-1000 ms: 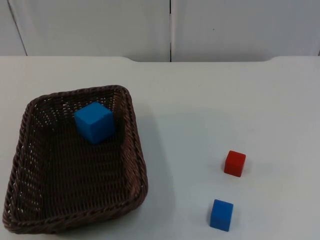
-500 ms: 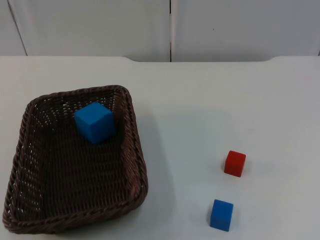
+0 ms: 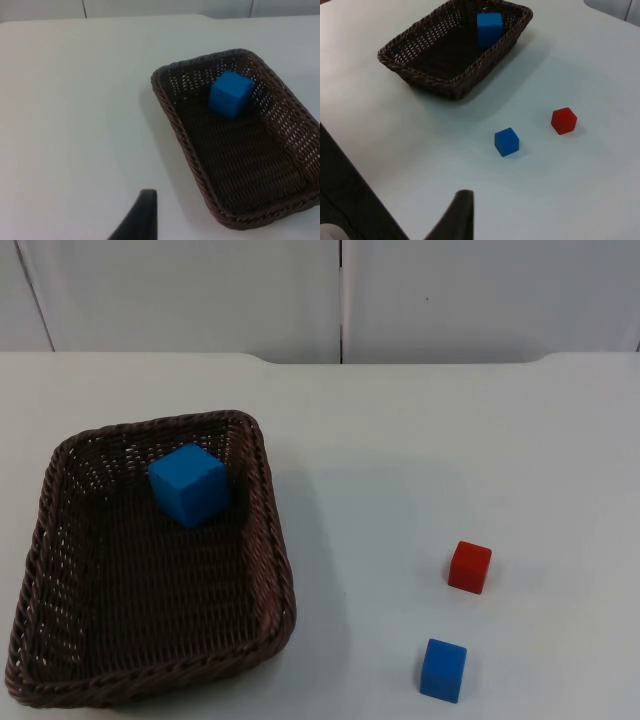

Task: Pick up the basket with the left hand and place the largest block into the basket with the right hand.

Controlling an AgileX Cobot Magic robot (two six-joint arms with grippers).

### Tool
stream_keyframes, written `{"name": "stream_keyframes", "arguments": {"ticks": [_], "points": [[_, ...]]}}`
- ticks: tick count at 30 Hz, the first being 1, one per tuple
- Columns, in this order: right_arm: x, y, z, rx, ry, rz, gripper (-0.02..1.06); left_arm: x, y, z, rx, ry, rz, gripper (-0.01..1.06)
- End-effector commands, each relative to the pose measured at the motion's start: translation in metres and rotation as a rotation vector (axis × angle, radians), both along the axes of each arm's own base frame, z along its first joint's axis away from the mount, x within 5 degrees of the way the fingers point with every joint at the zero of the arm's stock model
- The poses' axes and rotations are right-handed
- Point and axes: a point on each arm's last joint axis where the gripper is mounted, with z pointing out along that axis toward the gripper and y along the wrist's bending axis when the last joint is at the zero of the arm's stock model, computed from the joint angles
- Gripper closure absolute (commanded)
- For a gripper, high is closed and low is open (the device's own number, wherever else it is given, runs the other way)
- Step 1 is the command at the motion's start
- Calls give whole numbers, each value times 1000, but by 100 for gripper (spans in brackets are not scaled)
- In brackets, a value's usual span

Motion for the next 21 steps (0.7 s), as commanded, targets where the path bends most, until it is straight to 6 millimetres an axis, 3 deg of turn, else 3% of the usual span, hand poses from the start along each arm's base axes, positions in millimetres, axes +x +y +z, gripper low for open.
{"name": "stream_keyframes", "arguments": {"ticks": [1, 21], "points": [[0, 0, -1, 0, -1, 1, -1, 0, 0, -2, 1, 1, 5, 0], [0, 0, -1, 2, 1, 3, -1, 0, 0, -1, -1, 1, 4, 0]]}}
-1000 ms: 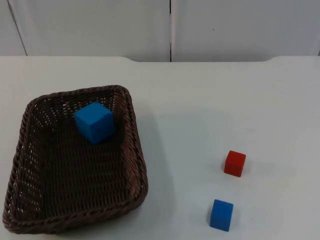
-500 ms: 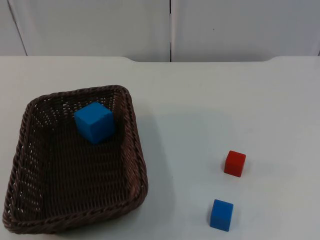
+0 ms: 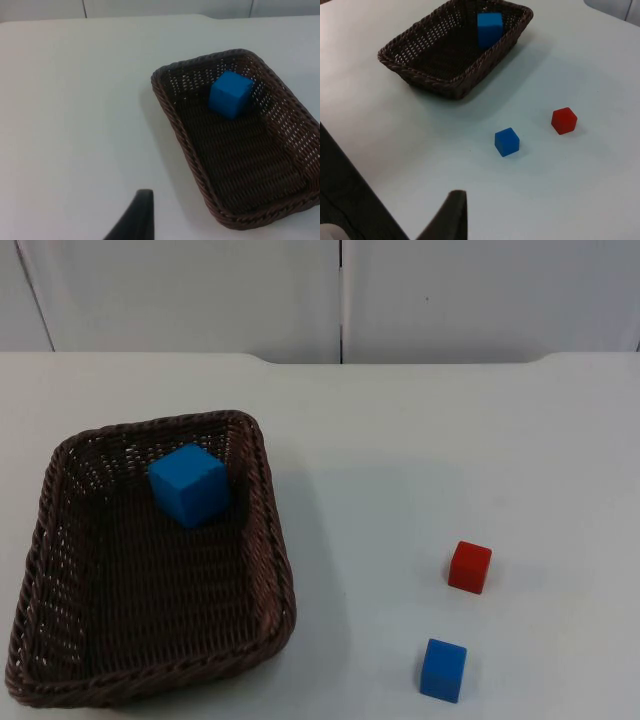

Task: Pick up the basket with the left hand and place the largest block into the basket with the right hand.

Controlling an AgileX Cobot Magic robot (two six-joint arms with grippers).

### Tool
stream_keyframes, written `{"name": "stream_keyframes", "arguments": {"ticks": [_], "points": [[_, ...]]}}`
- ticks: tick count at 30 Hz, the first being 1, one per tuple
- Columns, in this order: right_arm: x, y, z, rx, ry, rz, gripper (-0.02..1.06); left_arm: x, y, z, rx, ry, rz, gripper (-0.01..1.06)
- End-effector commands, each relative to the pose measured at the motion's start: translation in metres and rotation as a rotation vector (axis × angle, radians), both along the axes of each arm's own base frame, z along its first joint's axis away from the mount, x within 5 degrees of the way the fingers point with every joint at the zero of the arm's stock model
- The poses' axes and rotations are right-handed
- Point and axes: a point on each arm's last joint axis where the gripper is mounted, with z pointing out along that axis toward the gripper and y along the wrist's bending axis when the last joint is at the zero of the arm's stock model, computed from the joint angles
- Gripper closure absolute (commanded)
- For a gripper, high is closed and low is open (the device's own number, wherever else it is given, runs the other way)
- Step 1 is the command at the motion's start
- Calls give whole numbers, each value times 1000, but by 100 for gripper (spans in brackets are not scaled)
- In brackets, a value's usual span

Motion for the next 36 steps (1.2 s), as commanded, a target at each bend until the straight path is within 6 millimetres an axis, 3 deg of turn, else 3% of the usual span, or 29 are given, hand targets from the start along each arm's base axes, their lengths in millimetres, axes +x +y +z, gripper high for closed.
{"name": "stream_keyframes", "arguments": {"ticks": [1, 27, 36], "points": [[0, 0, -1, 3, 3, 4, -1, 0, 0, -1, -1, 1, 4, 0], [0, 0, -1, 6, 3, 3, -1, -2, 0, -1, -2, -10, 3, 0], [-2, 1, -1, 6, 2, -195, -1, -2, 0, -1, -2, -10, 3, 0]]}}
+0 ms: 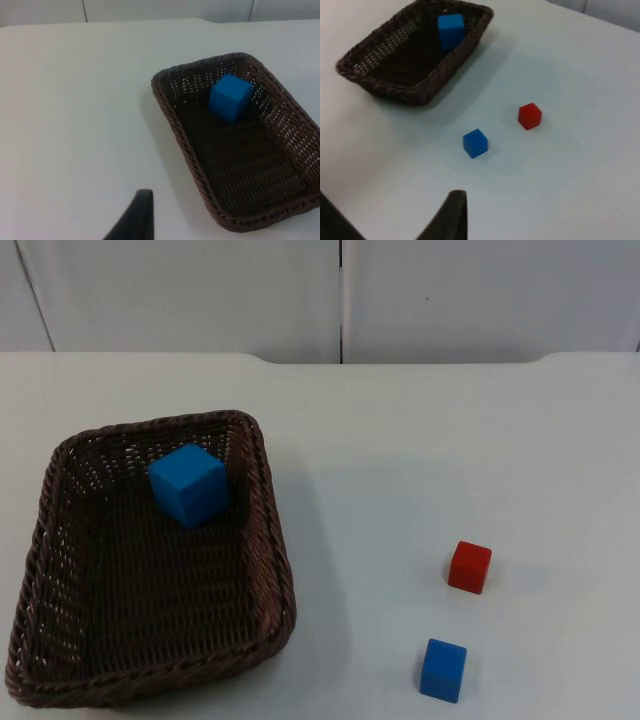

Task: Pick up the basket with the left hand and place the largest block into the basket with the right hand.

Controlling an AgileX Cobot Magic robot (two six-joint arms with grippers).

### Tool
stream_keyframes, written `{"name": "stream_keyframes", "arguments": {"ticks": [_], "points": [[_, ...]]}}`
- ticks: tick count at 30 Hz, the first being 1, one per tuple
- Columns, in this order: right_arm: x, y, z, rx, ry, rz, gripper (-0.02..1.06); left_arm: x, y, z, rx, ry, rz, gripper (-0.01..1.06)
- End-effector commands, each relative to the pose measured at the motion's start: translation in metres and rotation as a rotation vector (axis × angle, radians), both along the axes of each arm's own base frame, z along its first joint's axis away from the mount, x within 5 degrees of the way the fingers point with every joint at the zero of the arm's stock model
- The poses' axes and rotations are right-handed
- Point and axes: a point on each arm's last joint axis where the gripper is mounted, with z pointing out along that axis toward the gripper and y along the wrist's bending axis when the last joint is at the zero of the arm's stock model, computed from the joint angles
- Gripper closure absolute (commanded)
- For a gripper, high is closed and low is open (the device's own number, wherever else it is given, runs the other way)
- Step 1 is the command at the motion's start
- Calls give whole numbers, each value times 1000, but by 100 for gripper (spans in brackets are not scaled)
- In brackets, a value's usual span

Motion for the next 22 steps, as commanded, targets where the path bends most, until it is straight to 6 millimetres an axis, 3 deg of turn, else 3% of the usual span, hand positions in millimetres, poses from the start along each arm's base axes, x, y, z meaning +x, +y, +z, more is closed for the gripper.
{"name": "stream_keyframes", "arguments": {"ticks": [1, 12, 22], "points": [[-1, 0, 0, 5, -2, -51, -1, 0, 0, -1, -3, 2, 3, 0], [-3, 2, 0, 4, -3, -388, -1, 0, 0, -1, -3, 2, 3, 0], [-5, 3, 0, 4, -3, -570, -1, 0, 0, -1, -2, 2, 3, 0]]}}
